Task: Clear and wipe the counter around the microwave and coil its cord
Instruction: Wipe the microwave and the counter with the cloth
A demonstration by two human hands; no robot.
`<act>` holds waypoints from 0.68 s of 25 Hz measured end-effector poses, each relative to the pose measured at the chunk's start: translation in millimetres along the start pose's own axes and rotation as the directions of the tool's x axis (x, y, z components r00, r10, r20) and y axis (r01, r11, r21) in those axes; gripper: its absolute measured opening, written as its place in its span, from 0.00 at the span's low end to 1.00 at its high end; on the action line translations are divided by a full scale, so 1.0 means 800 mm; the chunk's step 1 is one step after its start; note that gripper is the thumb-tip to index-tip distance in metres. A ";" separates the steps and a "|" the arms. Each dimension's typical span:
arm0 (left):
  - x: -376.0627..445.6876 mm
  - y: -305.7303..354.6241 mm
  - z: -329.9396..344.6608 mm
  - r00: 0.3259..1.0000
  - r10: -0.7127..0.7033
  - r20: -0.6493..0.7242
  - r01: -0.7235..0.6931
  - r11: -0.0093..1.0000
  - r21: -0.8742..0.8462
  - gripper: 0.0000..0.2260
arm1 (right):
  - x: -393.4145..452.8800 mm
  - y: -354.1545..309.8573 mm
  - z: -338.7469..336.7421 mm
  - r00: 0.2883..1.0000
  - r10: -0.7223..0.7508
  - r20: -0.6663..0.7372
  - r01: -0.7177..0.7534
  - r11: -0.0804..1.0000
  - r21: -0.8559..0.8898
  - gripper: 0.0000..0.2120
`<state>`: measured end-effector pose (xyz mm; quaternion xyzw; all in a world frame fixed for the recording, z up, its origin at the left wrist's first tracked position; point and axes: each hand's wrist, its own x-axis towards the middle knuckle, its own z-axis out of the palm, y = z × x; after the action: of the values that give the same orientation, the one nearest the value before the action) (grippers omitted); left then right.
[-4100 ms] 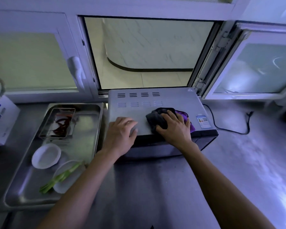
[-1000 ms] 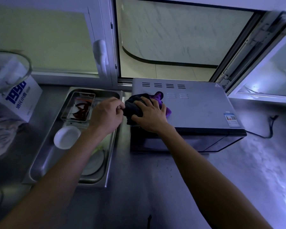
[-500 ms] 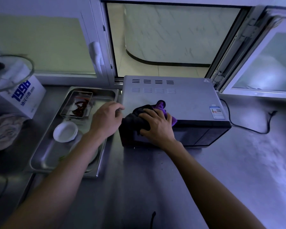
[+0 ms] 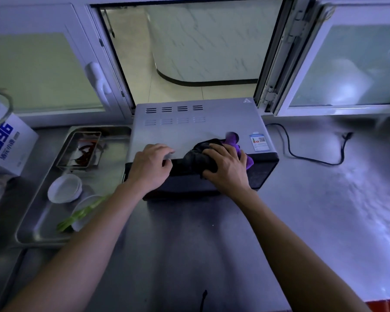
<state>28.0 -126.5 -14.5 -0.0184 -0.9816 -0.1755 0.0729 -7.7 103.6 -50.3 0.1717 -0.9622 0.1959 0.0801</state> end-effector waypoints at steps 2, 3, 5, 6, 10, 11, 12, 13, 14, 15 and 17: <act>0.008 0.016 0.008 1.000 0.022 0.017 -0.023 0.999 0.031 0.14 | 0.000 0.012 -0.007 0.999 0.040 0.004 -0.040 0.999 -0.002 0.28; 0.014 0.026 0.012 0.999 0.040 0.022 -0.041 0.998 0.045 0.14 | 0.001 0.018 -0.010 0.998 0.061 0.004 -0.061 0.998 -0.009 0.28; 0.027 0.044 0.019 0.997 0.066 0.035 -0.068 0.996 0.063 0.16 | 0.005 0.031 -0.015 0.994 0.107 0.006 -0.107 0.994 -0.015 0.28; 0.034 0.053 0.023 0.996 0.072 0.044 -0.075 0.995 0.068 0.16 | 0.008 0.039 -0.018 0.991 0.136 0.009 -0.136 0.991 -0.014 0.29; 0.062 0.080 0.038 0.994 0.076 0.075 -0.084 0.991 0.103 0.17 | 0.029 0.067 -0.029 0.967 0.253 0.029 -0.253 0.967 -0.014 0.29; 0.069 0.084 0.042 0.994 0.071 0.079 -0.079 0.991 0.112 0.17 | 0.035 0.074 -0.031 0.964 0.265 0.033 -0.264 0.964 -0.025 0.28; 0.077 0.088 0.046 0.995 0.062 0.080 -0.072 0.990 0.121 0.17 | 0.042 0.080 -0.032 0.961 0.273 0.041 -0.271 0.962 -0.038 0.28; 0.085 0.091 0.049 0.995 0.055 0.080 -0.065 0.989 0.132 0.17 | 0.050 0.086 -0.033 0.959 0.279 0.052 -0.277 0.960 -0.049 0.27; 0.093 0.093 0.052 0.996 0.049 0.080 -0.060 0.988 0.141 0.18 | 0.058 0.091 -0.035 0.956 0.285 0.066 -0.281 0.958 -0.059 0.27; 0.102 0.095 0.055 0.995 0.045 0.084 -0.057 0.988 0.147 0.18 | 0.067 0.097 -0.035 0.954 0.287 0.081 -0.282 0.957 -0.070 0.28; 0.118 0.098 0.061 0.995 0.036 0.096 -0.051 0.987 0.150 0.18 | 0.083 0.107 -0.037 0.951 0.286 0.115 -0.277 0.957 -0.091 0.29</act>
<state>-67.2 -35.2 -18.9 -0.0424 -0.9938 -0.0976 0.0322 -97.6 170.0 -38.5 0.0417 -0.9865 0.1583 -0.0040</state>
